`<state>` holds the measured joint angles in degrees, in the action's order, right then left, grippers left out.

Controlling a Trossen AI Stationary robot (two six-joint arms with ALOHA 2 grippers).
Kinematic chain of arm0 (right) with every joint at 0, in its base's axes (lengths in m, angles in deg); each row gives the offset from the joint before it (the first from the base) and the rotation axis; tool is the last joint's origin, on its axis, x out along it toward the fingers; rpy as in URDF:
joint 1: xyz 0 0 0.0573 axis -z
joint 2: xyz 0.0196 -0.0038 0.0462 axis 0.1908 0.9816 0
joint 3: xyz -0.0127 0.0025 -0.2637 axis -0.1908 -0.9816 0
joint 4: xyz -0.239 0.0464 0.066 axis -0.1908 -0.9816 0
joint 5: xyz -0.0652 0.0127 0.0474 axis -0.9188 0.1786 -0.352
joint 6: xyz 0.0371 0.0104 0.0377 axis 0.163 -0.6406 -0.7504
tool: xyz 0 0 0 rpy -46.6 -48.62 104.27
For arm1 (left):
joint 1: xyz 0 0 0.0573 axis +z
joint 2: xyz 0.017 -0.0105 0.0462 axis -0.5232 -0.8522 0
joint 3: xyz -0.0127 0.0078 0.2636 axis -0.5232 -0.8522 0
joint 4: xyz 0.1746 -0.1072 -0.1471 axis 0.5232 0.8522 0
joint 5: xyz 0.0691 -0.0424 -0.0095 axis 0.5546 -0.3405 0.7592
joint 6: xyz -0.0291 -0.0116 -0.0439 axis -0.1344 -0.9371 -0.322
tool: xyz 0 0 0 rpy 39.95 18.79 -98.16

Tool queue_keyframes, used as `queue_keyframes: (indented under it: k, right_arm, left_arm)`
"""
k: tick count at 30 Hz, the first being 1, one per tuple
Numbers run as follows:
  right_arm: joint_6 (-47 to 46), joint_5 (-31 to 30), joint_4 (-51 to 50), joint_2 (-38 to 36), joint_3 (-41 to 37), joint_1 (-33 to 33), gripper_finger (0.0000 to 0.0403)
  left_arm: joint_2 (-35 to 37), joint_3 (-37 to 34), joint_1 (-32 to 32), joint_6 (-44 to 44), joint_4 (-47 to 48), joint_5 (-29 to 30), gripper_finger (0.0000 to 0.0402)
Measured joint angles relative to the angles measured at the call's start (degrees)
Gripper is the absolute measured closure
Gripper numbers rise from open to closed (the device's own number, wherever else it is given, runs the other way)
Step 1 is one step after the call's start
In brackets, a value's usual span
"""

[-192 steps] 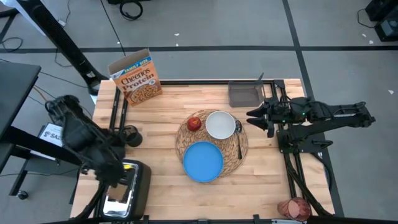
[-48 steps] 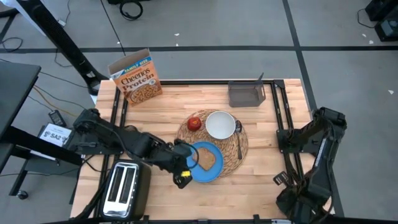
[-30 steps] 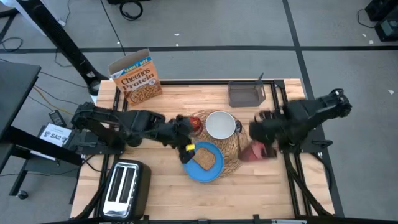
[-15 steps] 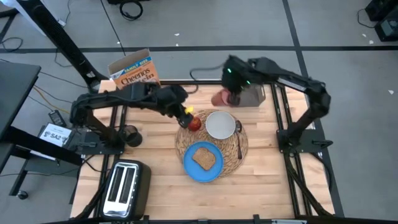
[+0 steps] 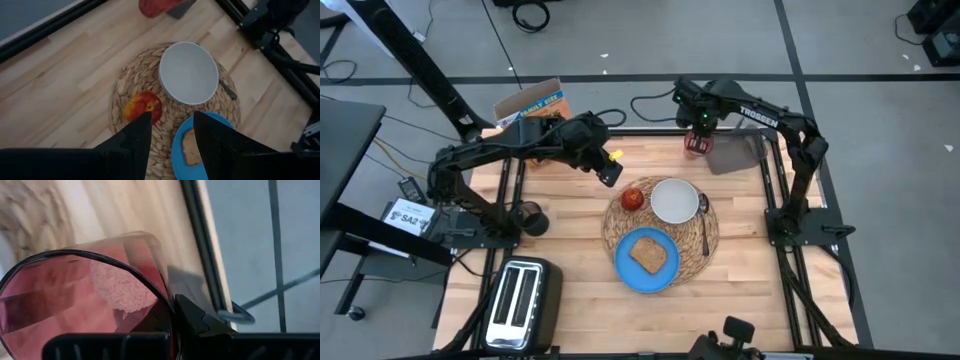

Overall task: Arrange a breakfast setting
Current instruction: Move the pink cup with milk to the top right of the table above the brown placemat

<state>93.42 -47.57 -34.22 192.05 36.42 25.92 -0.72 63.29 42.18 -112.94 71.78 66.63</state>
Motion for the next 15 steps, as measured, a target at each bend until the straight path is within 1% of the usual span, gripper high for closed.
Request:
queue_keyframes:
  k: [2, 5, 8, 12, 15]
  right_arm:
    - [0.0, 0.8, 0.7, -0.1, 0.0, 0.7, 0.0391]
    - [-0.3, 5.6, 0.3, 0.4, 0.1, 1.2, 0.0391]
    - [-1.5, 9.2, 0.1, 1.5, 0.0, 1.8, 0.0391]
    - [-4.2, 10.4, 0.0, 2.6, -0.1, 2.9, 0.0391]
    - [-5.6, 11.0, -0.2, 3.4, -0.3, 4.2, 0.0391]
  left_arm:
    - [0.0, 0.0, 0.4, 1.2, 0.0, -0.1, 0.0248]
    - [0.0, 0.0, 1.1, 1.3, 0.0, -0.2, 0.0248]
    - [0.0, 0.0, 1.6, 2.5, 0.0, -0.5, 0.0248]
    - [0.4, 0.0, 2.5, 4.8, 0.1, -3.9, 0.0248]
    - [0.9, 0.1, 2.9, 5.4, 0.1, -4.5, 0.0248]
